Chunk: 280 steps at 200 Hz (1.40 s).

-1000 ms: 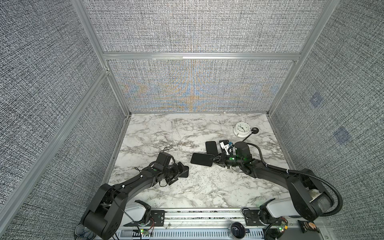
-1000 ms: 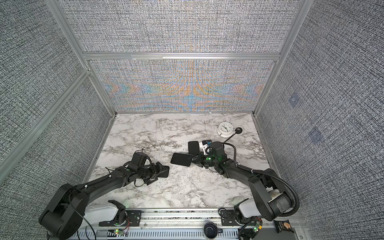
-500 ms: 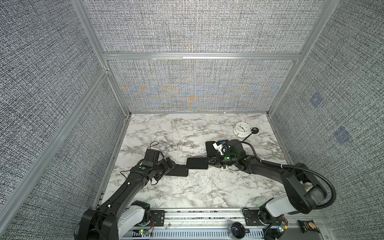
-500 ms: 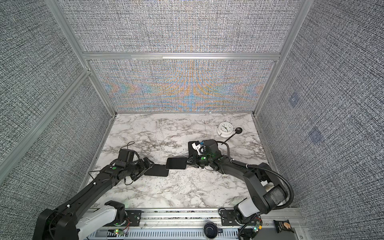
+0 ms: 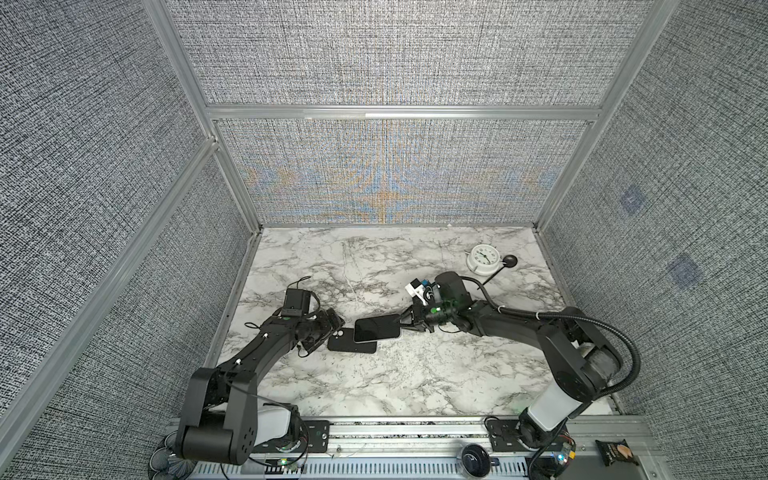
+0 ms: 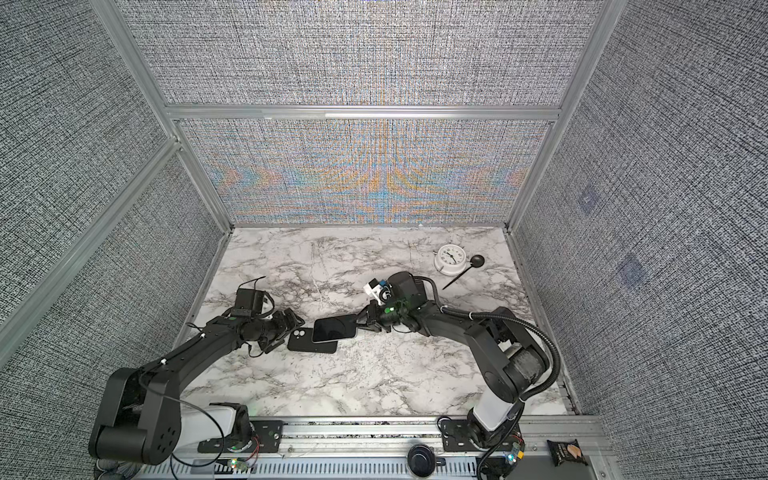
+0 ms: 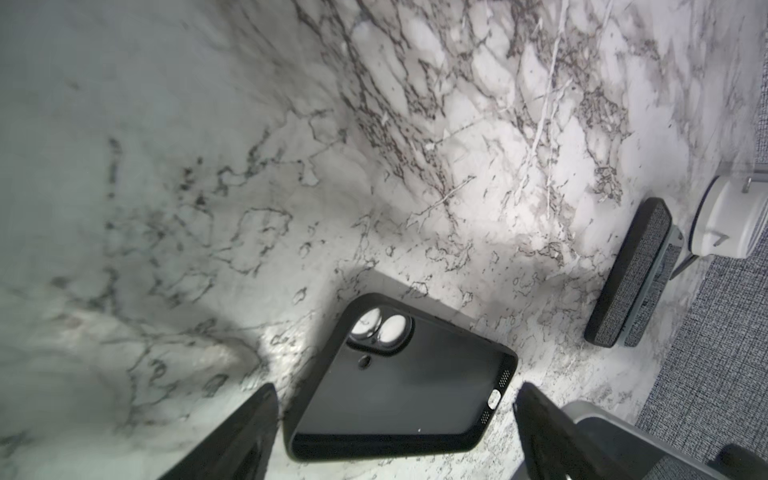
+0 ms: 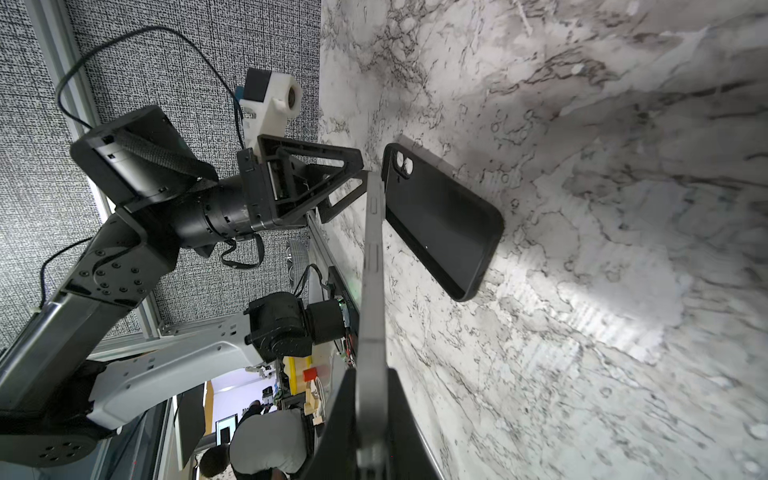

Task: Put the phone into the phone case

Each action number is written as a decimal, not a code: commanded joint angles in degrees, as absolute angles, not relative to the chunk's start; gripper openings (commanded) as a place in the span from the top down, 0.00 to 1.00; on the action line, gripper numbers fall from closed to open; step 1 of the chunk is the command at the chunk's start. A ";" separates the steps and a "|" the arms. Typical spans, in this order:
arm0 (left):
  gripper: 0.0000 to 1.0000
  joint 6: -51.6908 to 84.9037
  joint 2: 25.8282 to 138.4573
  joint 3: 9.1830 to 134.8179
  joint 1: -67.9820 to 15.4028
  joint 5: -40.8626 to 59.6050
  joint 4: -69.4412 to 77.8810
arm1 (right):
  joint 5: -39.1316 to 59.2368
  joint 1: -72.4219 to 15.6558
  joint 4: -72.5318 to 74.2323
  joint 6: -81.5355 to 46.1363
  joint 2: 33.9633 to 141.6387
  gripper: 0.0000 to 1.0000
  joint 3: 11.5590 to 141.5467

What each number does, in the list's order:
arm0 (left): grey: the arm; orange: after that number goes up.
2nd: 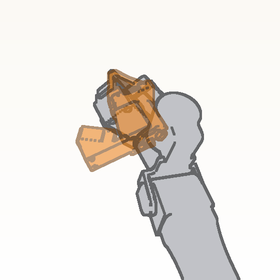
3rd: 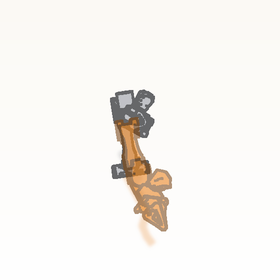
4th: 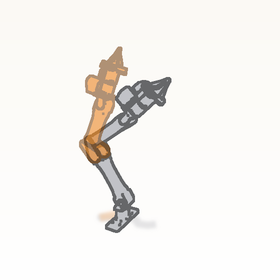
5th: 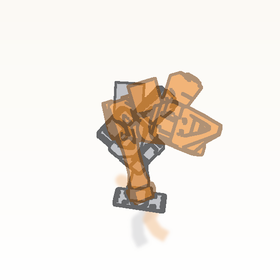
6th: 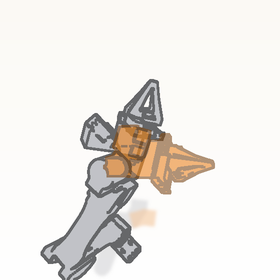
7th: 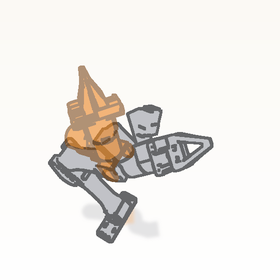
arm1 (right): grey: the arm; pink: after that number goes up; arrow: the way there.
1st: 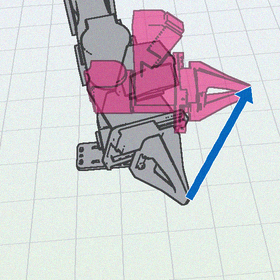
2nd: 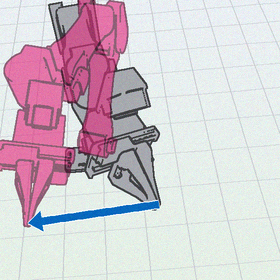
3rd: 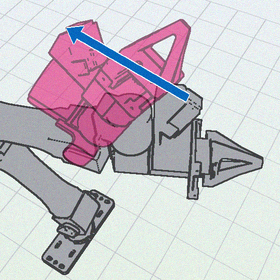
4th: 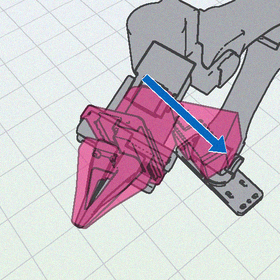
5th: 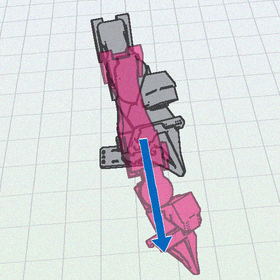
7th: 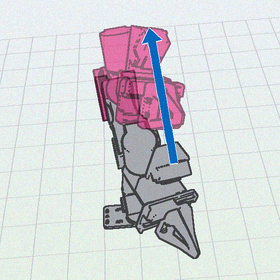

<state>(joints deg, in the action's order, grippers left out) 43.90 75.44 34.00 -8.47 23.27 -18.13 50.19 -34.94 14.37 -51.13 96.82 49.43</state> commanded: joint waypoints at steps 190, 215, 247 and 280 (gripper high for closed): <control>0.19 47.68 71.94 25.53 -9.32 32.78 -7.91 | 55.16 -35.87 13.36 -50.04 106.34 0.99 54.84; 0.19 47.37 72.83 25.75 -9.38 33.13 -7.76 | 54.89 -35.94 13.44 -50.20 107.23 0.99 55.11; 0.20 47.27 73.08 25.84 -9.39 33.13 -7.82 | 54.76 -36.01 13.71 -50.20 108.16 0.99 55.39; 0.20 47.87 73.41 25.33 -9.32 33.46 -6.65 | 54.76 -36.02 13.54 -49.82 109.39 0.99 55.77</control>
<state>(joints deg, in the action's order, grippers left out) 48.01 73.14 25.58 -9.32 33.15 -7.57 54.06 -35.97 12.69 -50.30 108.75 55.20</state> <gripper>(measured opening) 0.803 0.107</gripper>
